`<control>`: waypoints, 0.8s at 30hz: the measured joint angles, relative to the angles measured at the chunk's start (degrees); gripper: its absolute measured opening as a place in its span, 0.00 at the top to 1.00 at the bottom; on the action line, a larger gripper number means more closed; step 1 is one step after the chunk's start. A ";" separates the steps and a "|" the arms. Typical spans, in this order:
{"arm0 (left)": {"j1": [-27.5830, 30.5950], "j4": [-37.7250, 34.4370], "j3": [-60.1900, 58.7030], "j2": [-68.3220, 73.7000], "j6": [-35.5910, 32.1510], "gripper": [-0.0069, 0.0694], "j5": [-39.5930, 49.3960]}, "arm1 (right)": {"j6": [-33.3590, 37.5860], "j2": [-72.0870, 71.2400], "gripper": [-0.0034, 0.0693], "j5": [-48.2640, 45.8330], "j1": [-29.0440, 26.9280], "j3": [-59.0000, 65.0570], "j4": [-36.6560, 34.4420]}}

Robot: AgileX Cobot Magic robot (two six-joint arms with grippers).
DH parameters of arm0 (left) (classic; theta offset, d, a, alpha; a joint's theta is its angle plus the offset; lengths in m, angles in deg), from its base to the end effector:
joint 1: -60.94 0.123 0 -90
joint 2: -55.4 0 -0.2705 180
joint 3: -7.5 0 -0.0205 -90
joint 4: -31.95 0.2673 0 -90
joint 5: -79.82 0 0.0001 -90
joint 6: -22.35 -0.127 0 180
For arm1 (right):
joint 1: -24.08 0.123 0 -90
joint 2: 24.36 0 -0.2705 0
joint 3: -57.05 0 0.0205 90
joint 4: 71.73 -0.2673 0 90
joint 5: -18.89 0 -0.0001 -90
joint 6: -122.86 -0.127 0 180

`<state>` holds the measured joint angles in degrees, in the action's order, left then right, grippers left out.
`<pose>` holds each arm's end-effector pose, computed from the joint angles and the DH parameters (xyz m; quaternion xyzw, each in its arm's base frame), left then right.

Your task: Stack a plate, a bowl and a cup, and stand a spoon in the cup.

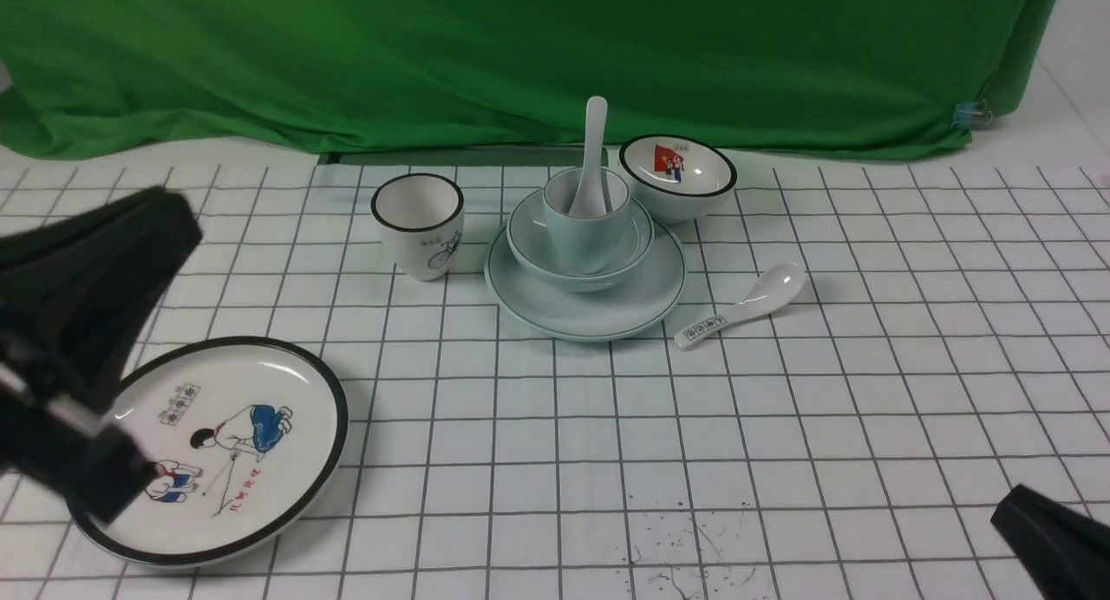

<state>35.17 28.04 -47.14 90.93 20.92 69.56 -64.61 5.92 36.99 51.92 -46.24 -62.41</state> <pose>0.1558 -0.0735 0.3220 0.1254 0.6300 -0.1828 0.7443 0.1340 0.0780 0.2028 -0.1944 0.6742 0.1801 0.6894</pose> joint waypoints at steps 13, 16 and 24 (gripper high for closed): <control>0.00 0.00 -12.33 -11.76 -1.98 0.96 -5.03 | -1.73 0.00 0.85 -19.49 0.00 0.57 -0.10; 0.00 -0.05 -12.39 -11.76 -2.72 0.96 -4.18 | -1.73 -0.06 0.83 -19.74 0.00 0.57 -0.10; 0.00 -0.05 -12.39 -11.70 -3.17 0.96 0.11 | -1.73 -14.45 0.79 -21.80 -1.22 0.57 -0.16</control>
<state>35.17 27.99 -59.53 79.24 17.76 69.66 -66.34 -8.53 15.19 50.70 -45.67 -62.57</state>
